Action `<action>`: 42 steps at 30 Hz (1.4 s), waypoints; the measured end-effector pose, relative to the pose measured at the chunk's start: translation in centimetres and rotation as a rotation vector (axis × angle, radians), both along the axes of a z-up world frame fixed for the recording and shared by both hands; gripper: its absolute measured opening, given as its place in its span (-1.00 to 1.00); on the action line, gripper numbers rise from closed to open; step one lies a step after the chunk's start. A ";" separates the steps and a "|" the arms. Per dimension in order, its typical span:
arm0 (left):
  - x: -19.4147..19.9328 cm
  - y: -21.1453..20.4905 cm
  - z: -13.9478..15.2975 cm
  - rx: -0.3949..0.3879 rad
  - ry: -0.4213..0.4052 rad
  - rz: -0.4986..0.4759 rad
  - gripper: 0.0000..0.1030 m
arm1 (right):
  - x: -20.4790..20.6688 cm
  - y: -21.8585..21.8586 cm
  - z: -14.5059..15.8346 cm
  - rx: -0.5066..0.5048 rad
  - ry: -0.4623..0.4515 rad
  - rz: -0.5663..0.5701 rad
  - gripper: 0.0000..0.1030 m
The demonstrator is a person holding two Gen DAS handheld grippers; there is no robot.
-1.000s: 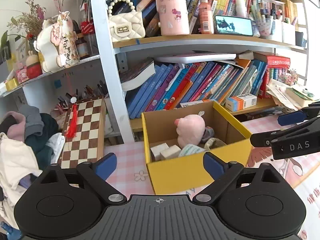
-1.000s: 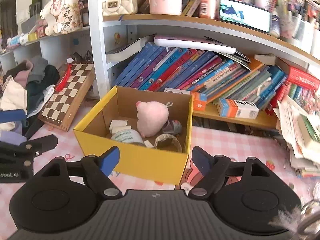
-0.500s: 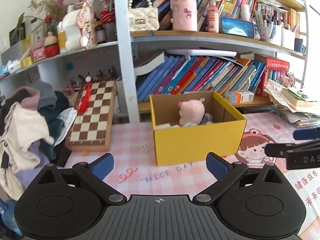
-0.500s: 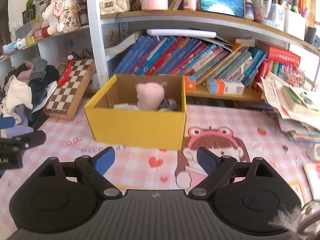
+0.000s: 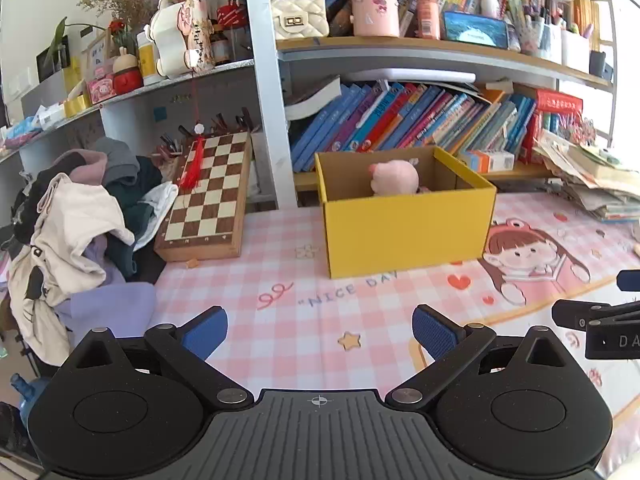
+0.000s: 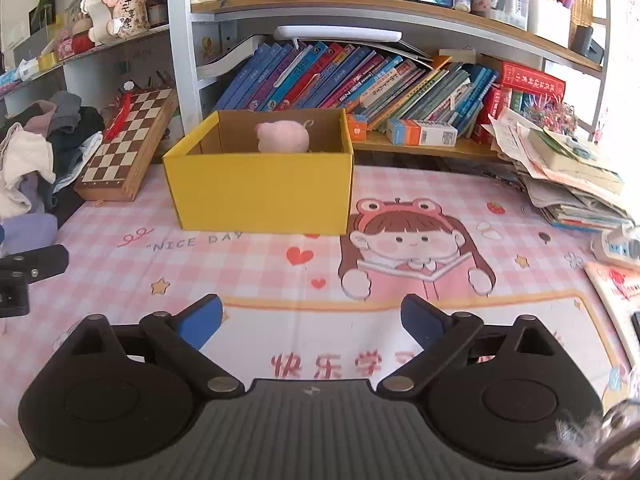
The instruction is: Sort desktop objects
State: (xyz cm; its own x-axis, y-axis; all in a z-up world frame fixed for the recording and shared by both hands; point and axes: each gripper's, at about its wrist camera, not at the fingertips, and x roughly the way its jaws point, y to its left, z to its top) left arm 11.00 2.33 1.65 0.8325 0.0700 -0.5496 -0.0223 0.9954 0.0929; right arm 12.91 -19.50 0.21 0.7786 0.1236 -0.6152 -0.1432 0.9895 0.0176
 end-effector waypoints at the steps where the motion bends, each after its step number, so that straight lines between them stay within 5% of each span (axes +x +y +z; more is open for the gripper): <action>1: -0.3 0.0 -0.1 0.001 0.001 0.001 0.95 | -0.5 0.1 -0.1 0.000 0.003 0.001 0.91; 14: -3.4 -0.8 -1.3 0.009 0.014 -0.007 0.95 | -5.2 1.9 -0.6 -0.037 -0.029 0.010 0.98; 42: -4.7 -0.6 -2.5 0.006 0.070 -0.034 0.97 | -6.2 3.0 -1.0 -0.031 0.007 -0.011 1.00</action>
State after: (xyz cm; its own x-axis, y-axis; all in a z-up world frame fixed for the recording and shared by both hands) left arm 6.27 1.72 -0.85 0.7937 0.0459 -0.6066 0.0182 0.9949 0.0992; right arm 6.71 -16.53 -0.82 0.7753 0.0958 -0.6243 -0.1324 0.9911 -0.0123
